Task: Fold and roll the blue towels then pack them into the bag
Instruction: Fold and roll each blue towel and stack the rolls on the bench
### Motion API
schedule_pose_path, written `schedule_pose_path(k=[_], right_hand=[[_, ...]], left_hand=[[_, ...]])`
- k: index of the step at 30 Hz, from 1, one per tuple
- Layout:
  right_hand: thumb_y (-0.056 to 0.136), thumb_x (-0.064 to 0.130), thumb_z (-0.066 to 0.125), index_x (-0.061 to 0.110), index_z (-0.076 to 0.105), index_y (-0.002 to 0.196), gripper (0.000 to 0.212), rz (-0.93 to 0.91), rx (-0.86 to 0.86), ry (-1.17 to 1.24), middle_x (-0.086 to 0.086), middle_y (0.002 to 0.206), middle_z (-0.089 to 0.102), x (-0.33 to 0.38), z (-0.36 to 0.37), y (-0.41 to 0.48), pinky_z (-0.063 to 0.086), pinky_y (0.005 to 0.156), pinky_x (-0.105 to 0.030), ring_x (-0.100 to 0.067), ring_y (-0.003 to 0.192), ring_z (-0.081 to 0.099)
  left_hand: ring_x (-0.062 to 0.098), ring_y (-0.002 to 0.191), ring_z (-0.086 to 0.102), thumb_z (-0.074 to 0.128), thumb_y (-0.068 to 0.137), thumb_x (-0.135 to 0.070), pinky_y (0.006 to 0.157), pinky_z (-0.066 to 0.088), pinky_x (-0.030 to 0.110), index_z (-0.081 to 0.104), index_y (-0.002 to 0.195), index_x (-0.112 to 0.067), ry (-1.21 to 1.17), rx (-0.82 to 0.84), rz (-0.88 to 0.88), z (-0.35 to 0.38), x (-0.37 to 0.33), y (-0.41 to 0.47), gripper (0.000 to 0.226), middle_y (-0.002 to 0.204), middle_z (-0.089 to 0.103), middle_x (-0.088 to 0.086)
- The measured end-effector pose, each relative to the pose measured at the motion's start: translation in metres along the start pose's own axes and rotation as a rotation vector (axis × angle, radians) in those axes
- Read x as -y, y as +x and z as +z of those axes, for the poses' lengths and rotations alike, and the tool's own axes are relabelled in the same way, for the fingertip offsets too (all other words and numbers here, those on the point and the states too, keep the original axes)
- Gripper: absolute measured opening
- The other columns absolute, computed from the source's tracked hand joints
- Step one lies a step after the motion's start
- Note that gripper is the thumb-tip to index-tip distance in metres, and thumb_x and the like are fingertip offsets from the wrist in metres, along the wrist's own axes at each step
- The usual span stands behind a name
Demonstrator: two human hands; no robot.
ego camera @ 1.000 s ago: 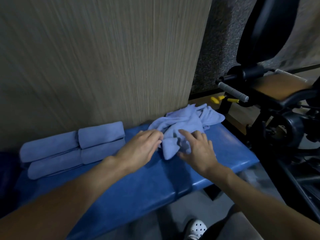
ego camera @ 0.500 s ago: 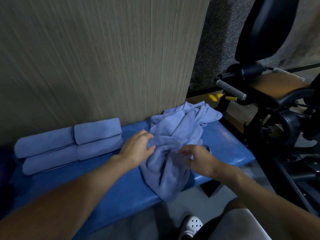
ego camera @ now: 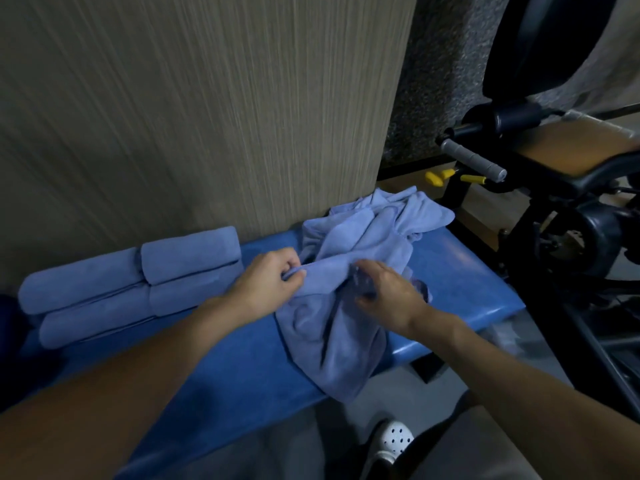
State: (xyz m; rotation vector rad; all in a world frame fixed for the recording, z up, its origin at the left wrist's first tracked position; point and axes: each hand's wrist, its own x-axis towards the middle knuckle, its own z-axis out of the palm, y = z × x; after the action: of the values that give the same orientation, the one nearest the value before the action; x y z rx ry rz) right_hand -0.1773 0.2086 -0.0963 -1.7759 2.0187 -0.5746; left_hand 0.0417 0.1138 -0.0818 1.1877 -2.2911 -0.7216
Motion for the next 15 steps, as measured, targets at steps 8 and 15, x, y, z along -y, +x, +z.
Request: schedule_pose_path(k=[8,15], right_hand=[[0.083,0.020,0.070,0.021,0.038,0.144,0.069,-0.085,0.228,0.136,-0.001,0.140,0.049,0.043,0.029,-0.024,0.037,0.106,-0.028,-0.020,0.128,0.046],[0.078,0.034,0.066,0.016,0.053,0.128,0.054,-0.118,0.215,0.018,-0.003,0.130,0.054,0.078,0.059,-0.053,0.038,0.103,-0.037,-0.024,0.126,0.048]], left_hand=[[0.014,0.054,0.049,0.056,0.082,-0.028,0.055,0.042,0.035,0.052,0.072,-0.017,0.158,-0.080,-0.081,-0.069,0.000,-0.065,0.015,0.057,0.055,-0.002],[0.024,0.058,0.051,0.061,0.090,-0.013,0.057,0.041,0.039,0.043,0.068,-0.014,0.233,-0.126,-0.286,-0.117,0.035,-0.143,0.028,0.059,0.049,0.010]])
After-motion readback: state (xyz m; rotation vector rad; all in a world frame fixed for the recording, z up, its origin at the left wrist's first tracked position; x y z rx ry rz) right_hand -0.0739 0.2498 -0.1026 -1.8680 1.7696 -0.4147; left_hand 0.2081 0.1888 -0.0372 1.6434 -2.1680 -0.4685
